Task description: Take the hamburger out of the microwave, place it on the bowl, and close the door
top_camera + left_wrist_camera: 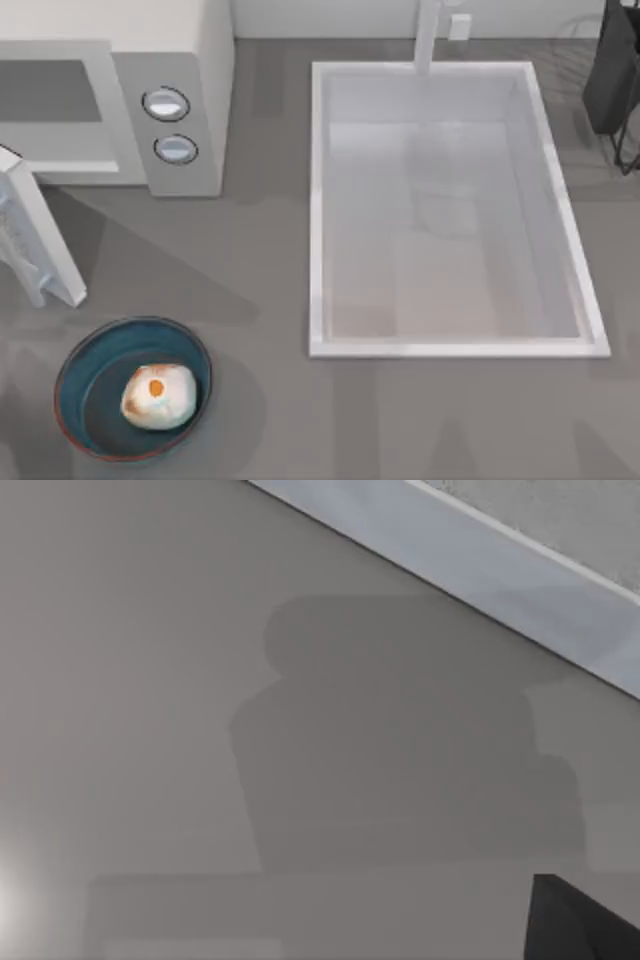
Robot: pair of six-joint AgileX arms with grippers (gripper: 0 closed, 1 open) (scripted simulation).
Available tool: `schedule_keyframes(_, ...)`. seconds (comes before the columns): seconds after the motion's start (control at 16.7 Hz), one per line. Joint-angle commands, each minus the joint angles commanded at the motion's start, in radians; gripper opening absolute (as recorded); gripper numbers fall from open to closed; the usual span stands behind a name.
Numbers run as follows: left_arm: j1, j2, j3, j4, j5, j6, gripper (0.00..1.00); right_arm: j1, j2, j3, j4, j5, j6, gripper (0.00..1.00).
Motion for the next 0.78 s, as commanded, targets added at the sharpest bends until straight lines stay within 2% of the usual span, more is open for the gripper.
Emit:
schedule_keyframes(0.18, -0.176, -0.065, -0.04, 0.007, -0.108, -0.124, 0.0, 0.0, 0.0, 0.0, 0.0, 0.0, 0.0, 1.0)
schedule_keyframes(0.3, -0.251, -0.102, -0.062, 0.011, -0.165, -0.189, 0.0, 0.0, 0.0, 0.0, 0.0, 0.0, 0.0, 1.0)
schedule_keyframes(0.42, -0.283, -0.121, -0.074, 0.013, -0.194, -0.22, 0.0, 0.0, 0.0, 0.0, 0.0, 0.0, 0.0, 1.0)
schedule_keyframes(0.78, -0.282, -0.102, -0.058, 0.021, -0.192, -0.222, 0.0, 0.0, 0.0, 0.0, 0.0, 0.0, 0.0, 1.0)
